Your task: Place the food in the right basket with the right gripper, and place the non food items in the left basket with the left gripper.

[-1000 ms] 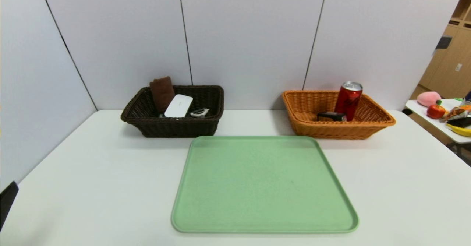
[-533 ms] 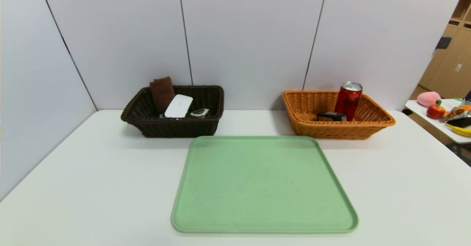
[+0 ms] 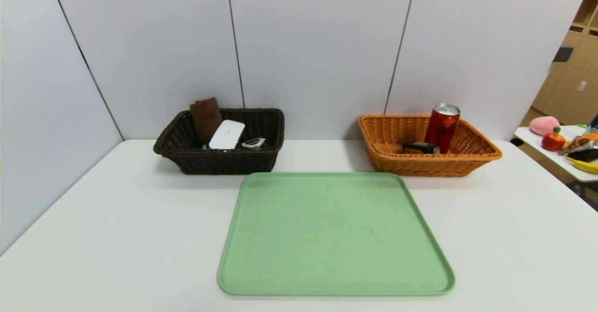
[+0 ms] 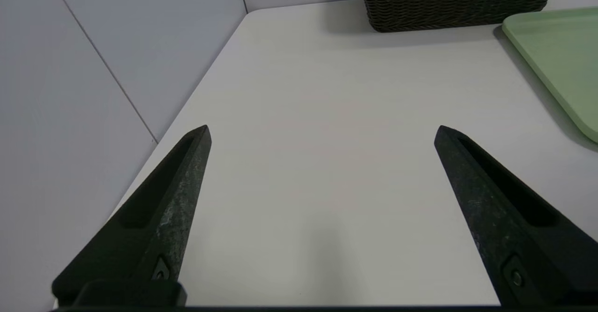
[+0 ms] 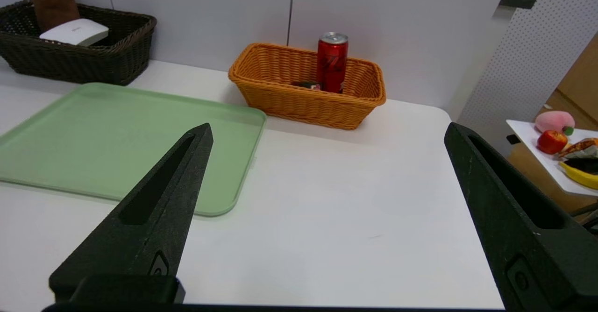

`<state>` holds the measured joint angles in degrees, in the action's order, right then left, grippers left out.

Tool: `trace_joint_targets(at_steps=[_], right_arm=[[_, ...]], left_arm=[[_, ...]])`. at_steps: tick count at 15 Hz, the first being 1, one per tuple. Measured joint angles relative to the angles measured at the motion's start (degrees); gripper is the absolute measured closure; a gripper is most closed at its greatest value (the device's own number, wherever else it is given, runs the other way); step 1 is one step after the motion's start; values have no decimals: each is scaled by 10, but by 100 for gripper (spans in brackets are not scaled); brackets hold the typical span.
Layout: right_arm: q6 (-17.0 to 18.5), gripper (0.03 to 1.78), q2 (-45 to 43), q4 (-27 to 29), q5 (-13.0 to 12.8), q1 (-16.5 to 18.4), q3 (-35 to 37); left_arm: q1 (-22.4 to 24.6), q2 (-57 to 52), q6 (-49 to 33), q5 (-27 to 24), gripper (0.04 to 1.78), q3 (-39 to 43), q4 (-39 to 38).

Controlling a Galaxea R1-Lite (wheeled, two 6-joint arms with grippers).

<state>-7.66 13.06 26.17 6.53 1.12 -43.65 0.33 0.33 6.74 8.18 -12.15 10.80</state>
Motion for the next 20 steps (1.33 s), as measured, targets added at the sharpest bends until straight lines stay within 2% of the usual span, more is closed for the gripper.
trace_joint_targets(at_steps=[3, 7, 9, 14, 17, 18, 20], right_arm=[[-9, 10, -43, 31, 8, -5, 20], [-31, 10, -108, 18, 34, -8, 79], [-33, 10, -121, -41, 38, -8, 133], [-34, 10, -130, -257, 60, -9, 329], [-20, 10, -131, -278, 60, -9, 399], [-3, 10, -131, -278, 52, -9, 407], [10, 10, -131, -276, 16, -9, 414]], left_arm=[[0, -2, 0, -1, 13, -1, -4], [0, -3, 0, -39, 13, -2, -74], [0, -4, 4, -49, 13, 2, -95], [-1, -4, 14, -49, 13, 58, -122], [-1, -4, 29, -57, 13, 106, -161], [-1, -4, 30, -65, 13, 113, -167], [-1, -4, 31, -71, 13, 119, -159]])
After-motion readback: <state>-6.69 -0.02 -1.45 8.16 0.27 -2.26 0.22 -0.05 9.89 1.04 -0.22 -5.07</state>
